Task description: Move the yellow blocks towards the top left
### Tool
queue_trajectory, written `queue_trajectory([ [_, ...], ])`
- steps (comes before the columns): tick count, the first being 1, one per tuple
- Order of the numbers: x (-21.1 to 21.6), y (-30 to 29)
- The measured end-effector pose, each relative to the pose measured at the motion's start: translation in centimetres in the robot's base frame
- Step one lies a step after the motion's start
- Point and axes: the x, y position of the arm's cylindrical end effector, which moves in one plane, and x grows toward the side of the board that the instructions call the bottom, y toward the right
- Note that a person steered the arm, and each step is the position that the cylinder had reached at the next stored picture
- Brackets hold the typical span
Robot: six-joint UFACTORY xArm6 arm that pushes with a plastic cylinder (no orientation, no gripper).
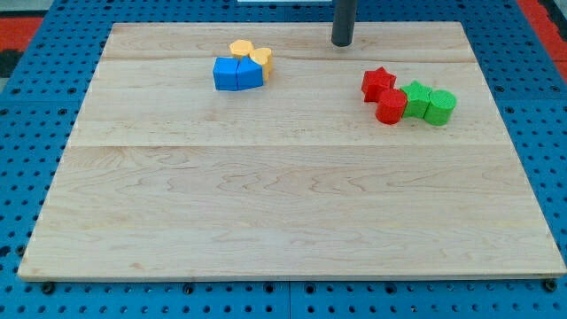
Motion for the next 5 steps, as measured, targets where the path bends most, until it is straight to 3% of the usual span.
queue_trajectory([
  [2,0.7,0.5],
  [3,4.9,0.4],
  [4,6.7,-7.3],
  [5,5.0,-9.7],
])
